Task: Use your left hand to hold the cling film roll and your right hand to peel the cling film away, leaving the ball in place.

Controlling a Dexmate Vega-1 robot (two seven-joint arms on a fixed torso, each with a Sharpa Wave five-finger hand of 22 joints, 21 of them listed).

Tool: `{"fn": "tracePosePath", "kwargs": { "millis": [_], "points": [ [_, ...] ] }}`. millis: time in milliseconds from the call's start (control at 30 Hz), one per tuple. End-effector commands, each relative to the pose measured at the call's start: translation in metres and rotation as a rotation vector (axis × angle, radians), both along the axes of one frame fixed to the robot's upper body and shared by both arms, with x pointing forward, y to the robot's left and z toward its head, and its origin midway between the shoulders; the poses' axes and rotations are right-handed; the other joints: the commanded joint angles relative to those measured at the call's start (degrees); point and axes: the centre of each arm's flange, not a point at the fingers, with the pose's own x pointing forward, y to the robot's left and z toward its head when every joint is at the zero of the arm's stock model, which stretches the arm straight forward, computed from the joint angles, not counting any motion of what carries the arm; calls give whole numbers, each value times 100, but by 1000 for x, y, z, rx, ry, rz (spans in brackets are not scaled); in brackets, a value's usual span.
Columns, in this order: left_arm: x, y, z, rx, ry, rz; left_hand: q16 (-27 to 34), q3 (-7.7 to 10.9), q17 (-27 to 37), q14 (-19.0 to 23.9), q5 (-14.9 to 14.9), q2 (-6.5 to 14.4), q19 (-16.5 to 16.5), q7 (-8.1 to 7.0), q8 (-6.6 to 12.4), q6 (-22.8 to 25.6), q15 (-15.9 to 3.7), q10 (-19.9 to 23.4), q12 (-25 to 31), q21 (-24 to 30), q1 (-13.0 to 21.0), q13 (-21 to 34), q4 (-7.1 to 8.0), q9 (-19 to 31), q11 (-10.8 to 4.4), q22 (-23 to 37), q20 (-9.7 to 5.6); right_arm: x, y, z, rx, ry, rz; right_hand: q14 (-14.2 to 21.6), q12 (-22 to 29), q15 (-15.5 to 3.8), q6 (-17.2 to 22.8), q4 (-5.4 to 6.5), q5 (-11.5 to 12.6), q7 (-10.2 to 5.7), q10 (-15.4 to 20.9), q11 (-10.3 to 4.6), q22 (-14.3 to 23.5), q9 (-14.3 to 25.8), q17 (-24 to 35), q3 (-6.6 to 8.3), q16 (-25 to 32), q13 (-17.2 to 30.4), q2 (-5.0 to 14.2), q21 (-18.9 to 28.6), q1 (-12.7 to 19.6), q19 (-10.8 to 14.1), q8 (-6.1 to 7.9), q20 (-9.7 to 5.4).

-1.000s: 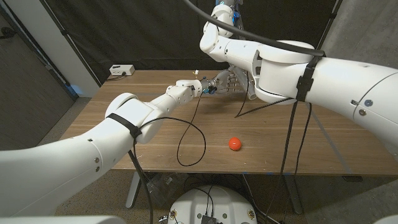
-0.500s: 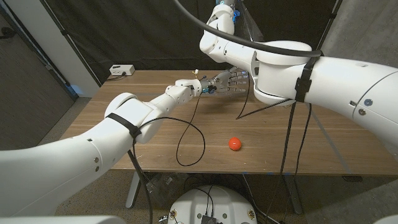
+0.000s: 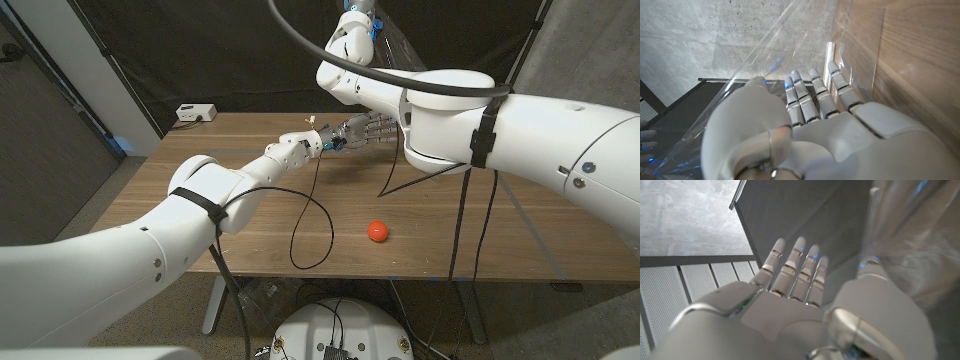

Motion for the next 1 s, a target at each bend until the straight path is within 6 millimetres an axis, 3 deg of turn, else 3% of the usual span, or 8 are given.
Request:
{"fn": "tracePosePath", "kwargs": {
  "millis": [33, 133, 300, 567, 800, 1000],
  "points": [
    [-3, 10, -2, -5, -13, -48, -29, -138, 40, -160, -68, -100, -88, -31, -175, -350, -464, -259, -111, -39, -119, 47, 16, 35, 19, 11, 27, 5, -2, 0, 182, 263, -42, -1118, -31, 53, -1005, 190, 236, 461, -1055, 469, -53, -5, -227, -513, -41, -119, -389, -325, -507, -455, 41, 214],
    [-5, 11, -3, -1, -18, -70, -39, -189, 43, -229, -86, -143, -98, -14, -250, -510, -448, -348, -147, -46, -142, 61, 4, 41, 56, 9, 45, 0, -5, 1, 235, 284, -20, -1382, -16, 232, -1116, 306, 309, 556, -1265, 664, -64, -4, -303, -684, -20, -148, -421, -449, -741, -603, 67, 345],
    [-10, 15, -5, 5, -38, -125, -58, -337, 58, -464, -117, -207, -167, -38, -552, -1286, -336, -714, -275, -87, -200, 111, -27, 59, 126, 4, 107, -12, -16, 4, 347, 353, -37, -1620, 0, 385, -1113, 411, 374, 456, -1387, 713, -72, -5, -370, -821, -22, -170, -423, -536, -942, -671, 103, 440],
    [-13, 34, -13, 9, -56, -171, -58, -396, 71, -580, -122, -191, -333, -36, -604, -1541, -299, -890, -316, -158, -251, 134, -15, 67, 175, 4, 117, -33, -43, -11, 439, 219, -204, -1517, 151, 45, -897, 450, 537, 258, -1220, 283, -78, -10, -514, -979, 94, -194, -392, -600, -984, -540, 199, 202],
    [-10, 58, -22, -2, -50, -165, -58, -424, 75, -620, -125, -193, -367, -30, -590, -1554, -304, -923, -317, -173, -282, 141, -7, 69, 197, 5, 121, -40, -55, -18, 490, 251, -314, -1497, 175, -56, -742, 372, 622, 147, -1195, 132, -77, -13, -584, -1043, 100, -201, -444, -626, -840, -470, 242, 39],
    [-10, 79, -27, -3, -65, -175, -57, -453, 79, -651, -129, -192, -397, -20, -577, -1557, -296, -936, -312, -187, -324, 148, 8, 71, 200, 6, 134, -34, -54, -26, 475, 262, -321, -1422, 229, -110, -563, 249, 726, 131, -1083, 57, -73, -15, -654, -971, 128, -209, -288, -644, -508, -372, 284, 20]
  ]
}}
